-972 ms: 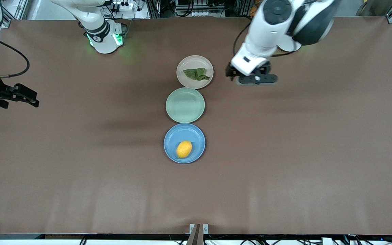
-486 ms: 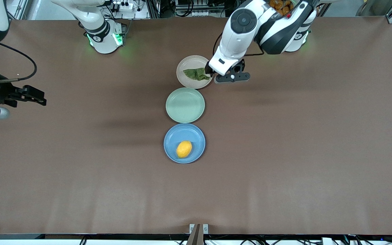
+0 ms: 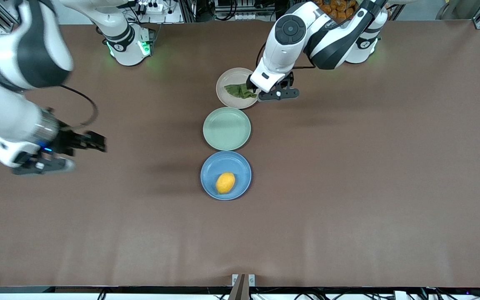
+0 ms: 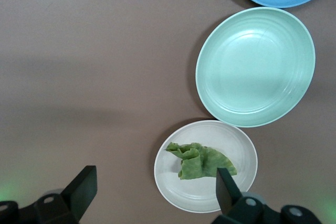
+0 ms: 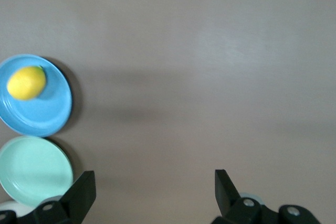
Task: Pick lemon and lettuce from blue and beige plates
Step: 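Lower the left gripper onto the lettuce while the right gripper reaches the lemon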
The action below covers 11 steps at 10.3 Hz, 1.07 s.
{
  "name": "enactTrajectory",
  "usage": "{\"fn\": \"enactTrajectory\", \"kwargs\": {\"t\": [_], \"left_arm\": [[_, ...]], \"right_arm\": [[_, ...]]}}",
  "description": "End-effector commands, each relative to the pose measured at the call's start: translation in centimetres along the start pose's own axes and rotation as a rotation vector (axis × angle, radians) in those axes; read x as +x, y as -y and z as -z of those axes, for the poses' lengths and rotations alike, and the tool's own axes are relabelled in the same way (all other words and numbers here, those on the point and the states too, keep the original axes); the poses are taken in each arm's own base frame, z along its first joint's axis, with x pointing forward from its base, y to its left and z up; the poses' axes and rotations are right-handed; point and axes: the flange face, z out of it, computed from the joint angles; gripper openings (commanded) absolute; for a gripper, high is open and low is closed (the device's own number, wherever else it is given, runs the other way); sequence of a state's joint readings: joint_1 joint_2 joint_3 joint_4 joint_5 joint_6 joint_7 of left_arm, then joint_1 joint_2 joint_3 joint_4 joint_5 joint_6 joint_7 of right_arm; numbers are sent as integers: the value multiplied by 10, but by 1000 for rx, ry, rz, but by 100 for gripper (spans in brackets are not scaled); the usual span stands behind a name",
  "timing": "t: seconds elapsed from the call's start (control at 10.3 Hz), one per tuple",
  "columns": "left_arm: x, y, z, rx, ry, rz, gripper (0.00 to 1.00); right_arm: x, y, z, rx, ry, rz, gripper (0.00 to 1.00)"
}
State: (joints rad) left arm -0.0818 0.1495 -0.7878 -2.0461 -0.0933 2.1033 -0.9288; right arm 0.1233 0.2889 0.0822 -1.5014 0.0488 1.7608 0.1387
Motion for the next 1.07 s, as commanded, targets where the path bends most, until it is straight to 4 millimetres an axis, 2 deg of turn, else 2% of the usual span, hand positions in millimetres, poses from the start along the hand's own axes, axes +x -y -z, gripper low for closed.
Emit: {"fn": "enactTrajectory", "kwargs": {"t": [0.0,0.1,0.19,0.29,0.49,0.68,0.78,0.97], "left_arm": [[-1,-5,-18,-16,33,24,100],[-10,-15,-28,-22,42,3,100],[-11,-21,-39,-39,54,4,100],[-14,-27,-47,-51,56,5,100],[-43,-49,-71,-29,68,-26,100],[-64,-69,-111,-40,75,-26,100],[-80,-77,-137,-22,75,-20,100],[-99,-82,-180,45,32,8,100]], "right_arm": [[21,38,-38,26,-31,-111,100],[28,64,-64,31,-41,-168,100],[32,84,-93,30,-24,-235,100],[39,107,-113,33,-12,-307,100],[44,156,-145,30,5,-468,100],[48,180,-162,45,-10,-506,100],[50,197,-173,79,-51,-523,100],[53,214,-197,116,-91,-527,100]]}}
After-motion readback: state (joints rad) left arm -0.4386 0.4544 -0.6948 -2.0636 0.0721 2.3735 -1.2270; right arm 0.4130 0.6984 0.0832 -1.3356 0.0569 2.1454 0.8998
